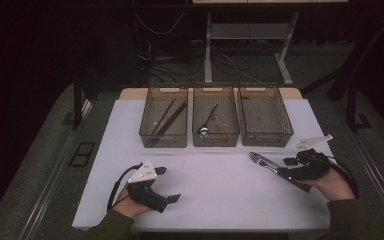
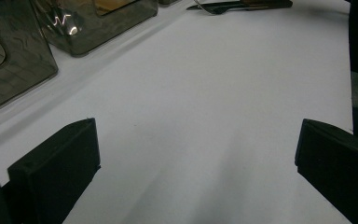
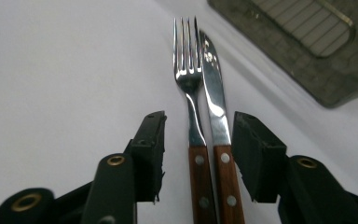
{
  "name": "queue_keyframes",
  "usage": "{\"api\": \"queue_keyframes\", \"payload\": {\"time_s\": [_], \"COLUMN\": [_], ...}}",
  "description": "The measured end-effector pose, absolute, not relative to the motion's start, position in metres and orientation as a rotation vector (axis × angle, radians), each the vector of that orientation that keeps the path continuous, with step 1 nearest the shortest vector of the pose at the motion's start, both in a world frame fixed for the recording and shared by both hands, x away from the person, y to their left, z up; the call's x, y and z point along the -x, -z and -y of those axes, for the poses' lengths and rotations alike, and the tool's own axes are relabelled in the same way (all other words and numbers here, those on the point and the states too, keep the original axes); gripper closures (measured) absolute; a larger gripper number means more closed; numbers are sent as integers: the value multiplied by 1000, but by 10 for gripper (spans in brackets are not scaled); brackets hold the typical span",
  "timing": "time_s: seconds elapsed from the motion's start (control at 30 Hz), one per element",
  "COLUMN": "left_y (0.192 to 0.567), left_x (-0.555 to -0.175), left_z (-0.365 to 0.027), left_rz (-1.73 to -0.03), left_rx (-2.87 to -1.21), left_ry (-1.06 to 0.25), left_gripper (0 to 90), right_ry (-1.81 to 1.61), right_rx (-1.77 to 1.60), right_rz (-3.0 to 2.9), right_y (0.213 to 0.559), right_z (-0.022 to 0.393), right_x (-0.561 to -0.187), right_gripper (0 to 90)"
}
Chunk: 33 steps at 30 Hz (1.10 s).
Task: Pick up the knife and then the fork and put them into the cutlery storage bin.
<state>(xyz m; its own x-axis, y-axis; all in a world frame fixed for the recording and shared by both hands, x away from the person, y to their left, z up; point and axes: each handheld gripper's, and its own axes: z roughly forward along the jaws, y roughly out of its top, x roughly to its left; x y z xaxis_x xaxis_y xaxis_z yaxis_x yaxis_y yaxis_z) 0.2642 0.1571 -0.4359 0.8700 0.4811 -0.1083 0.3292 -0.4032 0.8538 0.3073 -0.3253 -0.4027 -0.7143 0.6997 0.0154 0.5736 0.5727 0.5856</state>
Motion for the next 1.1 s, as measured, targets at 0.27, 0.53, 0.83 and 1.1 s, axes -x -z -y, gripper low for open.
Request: {"api": "queue_keyframes", "payload": {"time_s": [0.27,0.53,0.83,1.1], "left_y": [436,436,437,437], "left_x": [-264,-264,-264,-264], "left_z": [-157,-157,-157,-157], "left_rz": [-591,-588,-591,-590], "left_rx": [-2025,-2030,-2029,-2032], "left_ry": [-184,-184,-180,-179], "left_gripper": [0,0,0,0], "right_ry": [-668,-607,-574,-479], "right_rx": [-1032,-1009,-988,-952], "right_rz": [-2677,-2728,-2784,-2828], "right_y": [409,414,419,422], "right_z": [320,318,317,310], "right_x": [-314,-318,-320,-325], "right_gripper": [656,700,726,740]}}
